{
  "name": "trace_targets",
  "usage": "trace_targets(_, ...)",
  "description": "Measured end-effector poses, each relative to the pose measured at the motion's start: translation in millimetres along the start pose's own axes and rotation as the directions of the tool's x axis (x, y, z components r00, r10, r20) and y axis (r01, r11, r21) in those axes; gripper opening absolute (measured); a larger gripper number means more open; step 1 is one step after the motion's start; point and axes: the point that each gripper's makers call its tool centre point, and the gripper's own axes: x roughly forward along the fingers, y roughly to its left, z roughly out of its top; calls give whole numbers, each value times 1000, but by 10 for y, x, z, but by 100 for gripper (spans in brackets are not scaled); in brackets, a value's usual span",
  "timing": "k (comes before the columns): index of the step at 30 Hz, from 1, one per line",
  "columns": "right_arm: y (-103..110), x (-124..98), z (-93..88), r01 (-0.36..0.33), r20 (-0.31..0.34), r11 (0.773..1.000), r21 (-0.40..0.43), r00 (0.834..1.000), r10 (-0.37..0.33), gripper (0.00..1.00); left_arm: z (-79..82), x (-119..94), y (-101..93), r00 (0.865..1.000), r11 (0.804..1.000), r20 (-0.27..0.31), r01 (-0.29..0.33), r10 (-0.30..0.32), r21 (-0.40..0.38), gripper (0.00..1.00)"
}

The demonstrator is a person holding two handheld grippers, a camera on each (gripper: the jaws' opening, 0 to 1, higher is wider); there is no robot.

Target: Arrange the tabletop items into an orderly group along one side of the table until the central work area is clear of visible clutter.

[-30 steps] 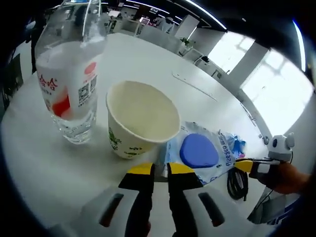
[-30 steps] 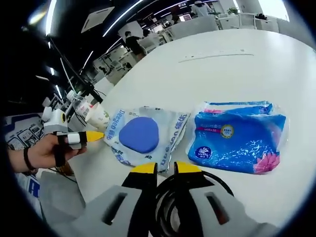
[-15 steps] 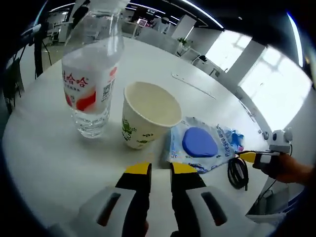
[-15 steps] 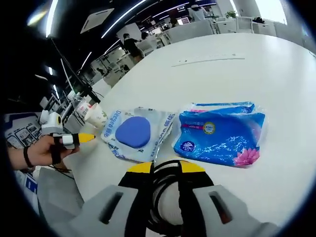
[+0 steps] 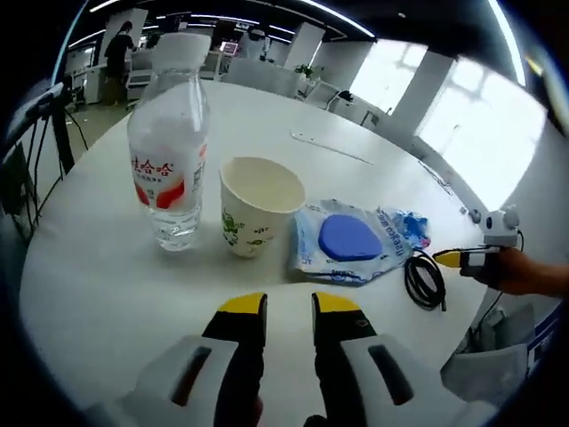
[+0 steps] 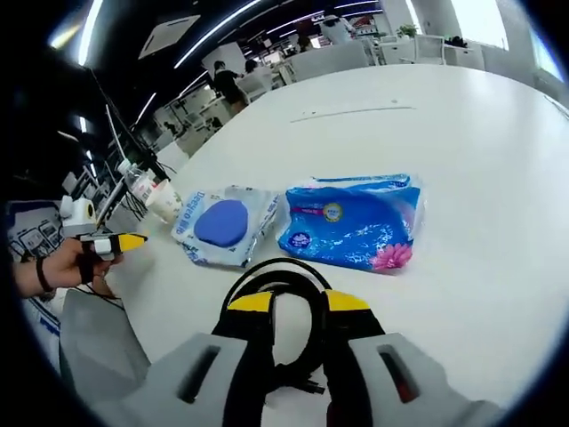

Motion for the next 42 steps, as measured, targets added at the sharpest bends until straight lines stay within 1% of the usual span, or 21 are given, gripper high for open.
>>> trace_targets(4, -28, -25, -53, 11, -10, 1000, -4, 1000, -11, 20, -19, -72, -53, 1000, 999, 3, 8, -8, 31, 20)
trace_targets(10, -49, -31, -111, 20, -23, 1000, -9, 1000, -20, 22, -40, -167, -91, 1000, 999, 14, 13, -13, 38, 22)
trace_targets(19, -104, 5, -157, 39, -42, 999, -37, 998, -40, 19, -56, -332, -134, 1000, 997, 29, 9, -12, 76, 26)
trace_targets(25, -126, 2, -188, 58, -64, 996, -63, 996, -62, 19, -35, -383, -150, 999, 997, 47, 7, -11, 74, 26)
trace_targets(27, -139, 1, -190, 62, -62, 996, -70, 996, -66, 17, -38, -394, -156, 999, 997, 48, 7, -11, 73, 26)
trace_targets(30, -184, -19, -208, 85, -67, 994, -66, 994, -89, 9, -39, -421, -152, 999, 998, 54, 4, -7, 67, 27)
trace_targets(33, -183, -22, -219, 84, -61, 995, -50, 994, -87, 8, -34, -456, -169, 998, 999, 64, 3, -6, 52, 27)
trace_targets(37, -170, -31, -219, 84, -61, 995, -62, 994, -87, 5, -45, -484, -190, 998, 999, 69, 5, -9, 49, 27)
trace_targets(38, -160, -32, -216, 78, -62, 994, -73, 995, -83, 4, -47, -485, -188, 998, 999, 69, 6, -10, 51, 27)
trace_targets(39, -126, -24, -218, 54, -65, 994, -90, 996, -60, 1, -47, -488, -190, 997, 999, 71, 7, -11, 50, 28)
trace_targets(40, -134, -30, -213, 72, -58, 994, -87, 995, -77, 1, -46, -492, -194, 997, 999, 72, 7, -11, 48, 28)
trace_targets(42, -111, -41, -228, 71, -64, 992, -100, 995, -78, 1, -42, -503, -205, 997, 999, 75, 10, -13, 44, 28)
